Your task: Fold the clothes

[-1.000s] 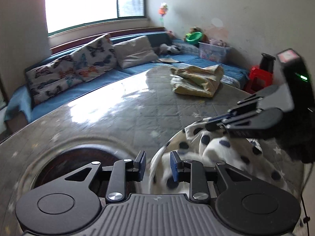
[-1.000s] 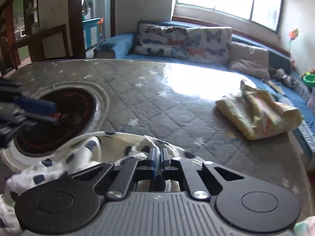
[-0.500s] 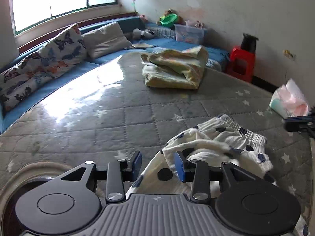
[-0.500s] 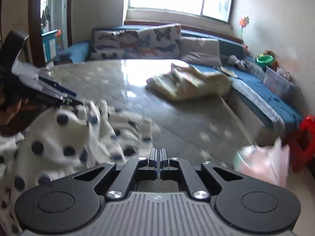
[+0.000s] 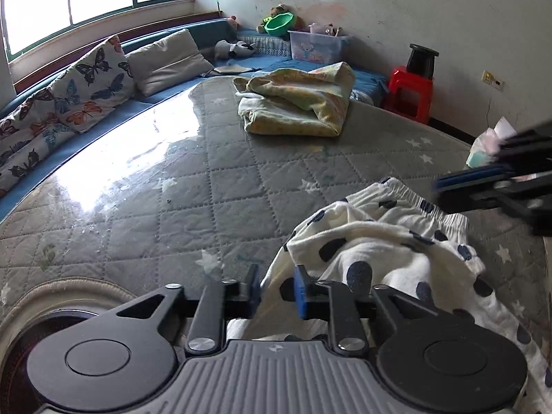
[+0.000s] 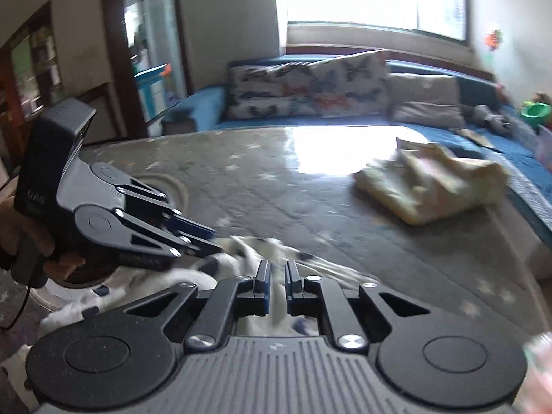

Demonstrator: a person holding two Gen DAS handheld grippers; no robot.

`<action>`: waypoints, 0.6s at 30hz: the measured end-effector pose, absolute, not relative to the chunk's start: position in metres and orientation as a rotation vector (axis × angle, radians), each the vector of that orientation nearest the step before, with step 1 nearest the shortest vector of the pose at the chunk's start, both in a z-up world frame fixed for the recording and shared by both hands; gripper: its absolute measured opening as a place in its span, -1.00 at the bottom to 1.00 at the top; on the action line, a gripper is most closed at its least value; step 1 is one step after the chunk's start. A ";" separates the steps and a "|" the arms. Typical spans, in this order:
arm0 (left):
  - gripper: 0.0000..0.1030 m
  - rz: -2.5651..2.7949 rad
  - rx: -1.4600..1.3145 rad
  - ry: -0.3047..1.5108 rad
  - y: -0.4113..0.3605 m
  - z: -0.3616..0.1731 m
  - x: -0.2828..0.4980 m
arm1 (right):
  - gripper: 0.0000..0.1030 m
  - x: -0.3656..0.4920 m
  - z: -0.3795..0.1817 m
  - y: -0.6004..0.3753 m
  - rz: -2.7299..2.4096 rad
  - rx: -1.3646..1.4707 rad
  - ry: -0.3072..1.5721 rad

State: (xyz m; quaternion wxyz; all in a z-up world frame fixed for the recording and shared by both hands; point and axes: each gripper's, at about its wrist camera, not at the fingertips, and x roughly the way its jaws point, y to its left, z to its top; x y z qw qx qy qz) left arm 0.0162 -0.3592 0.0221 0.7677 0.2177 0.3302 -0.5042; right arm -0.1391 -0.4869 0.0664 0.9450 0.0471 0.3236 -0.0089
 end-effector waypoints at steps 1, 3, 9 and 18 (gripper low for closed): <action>-0.72 -1.097 0.475 0.715 -0.359 0.021 0.016 | -0.79 -0.127 0.065 -0.482 0.004 0.089 0.668; -0.80 -1.102 0.481 0.710 -0.357 0.020 0.016 | -0.68 -0.111 0.062 -0.474 0.020 0.057 0.678; -0.84 -1.117 0.497 0.698 -0.354 0.015 0.015 | -0.58 -0.082 0.045 -0.460 0.031 -0.014 0.755; -0.50 -1.127 0.521 0.673 -0.369 0.023 0.010 | -0.96 -0.145 0.056 -0.470 -0.093 -0.040 0.696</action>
